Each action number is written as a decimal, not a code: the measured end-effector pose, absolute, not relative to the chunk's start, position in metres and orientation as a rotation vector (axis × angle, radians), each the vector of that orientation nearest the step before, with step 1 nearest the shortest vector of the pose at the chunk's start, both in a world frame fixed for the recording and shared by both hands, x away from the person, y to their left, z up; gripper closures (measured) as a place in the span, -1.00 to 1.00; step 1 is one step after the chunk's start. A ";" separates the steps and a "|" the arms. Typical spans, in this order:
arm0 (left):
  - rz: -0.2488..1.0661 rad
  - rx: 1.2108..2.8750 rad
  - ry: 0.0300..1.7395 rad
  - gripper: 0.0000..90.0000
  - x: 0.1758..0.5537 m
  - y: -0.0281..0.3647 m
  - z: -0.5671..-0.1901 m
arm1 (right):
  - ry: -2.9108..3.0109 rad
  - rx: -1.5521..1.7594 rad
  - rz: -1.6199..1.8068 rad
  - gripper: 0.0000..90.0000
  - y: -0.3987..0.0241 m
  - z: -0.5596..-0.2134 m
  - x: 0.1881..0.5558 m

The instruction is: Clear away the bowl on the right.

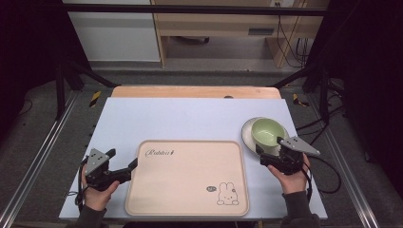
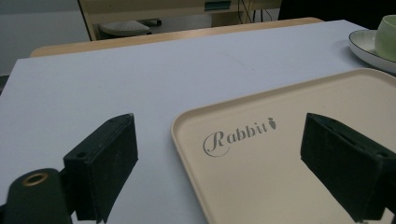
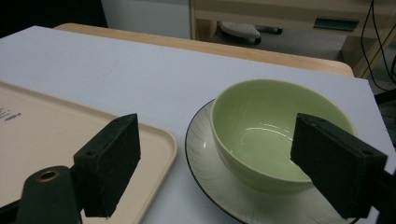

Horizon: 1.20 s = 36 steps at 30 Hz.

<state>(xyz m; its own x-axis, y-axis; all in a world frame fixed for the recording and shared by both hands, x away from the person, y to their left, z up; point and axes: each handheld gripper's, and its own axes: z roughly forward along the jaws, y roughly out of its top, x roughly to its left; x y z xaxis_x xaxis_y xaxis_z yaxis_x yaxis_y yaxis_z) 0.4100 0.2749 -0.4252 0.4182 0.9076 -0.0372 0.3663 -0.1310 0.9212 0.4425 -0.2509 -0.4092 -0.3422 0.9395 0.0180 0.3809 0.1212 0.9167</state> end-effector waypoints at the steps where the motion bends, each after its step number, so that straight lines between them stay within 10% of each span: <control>1: 0.697 1.701 1.119 -0.76 0.410 0.275 -0.425 | 1.800 1.284 1.200 -0.64 -0.251 -0.409 0.443; 36: 0.701 1.704 1.112 -0.76 0.409 0.274 -0.424 | 1.777 1.409 1.113 -0.46 -0.272 -0.404 0.470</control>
<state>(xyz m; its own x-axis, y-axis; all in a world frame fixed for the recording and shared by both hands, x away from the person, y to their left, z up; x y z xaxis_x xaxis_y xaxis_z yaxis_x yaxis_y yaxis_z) 0.4092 0.2745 -0.4243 0.4223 0.9059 -0.0325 0.3617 -0.1356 0.9224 0.4702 -0.2718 -0.4036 -0.2519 0.9669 0.0404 0.4584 0.0825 0.8849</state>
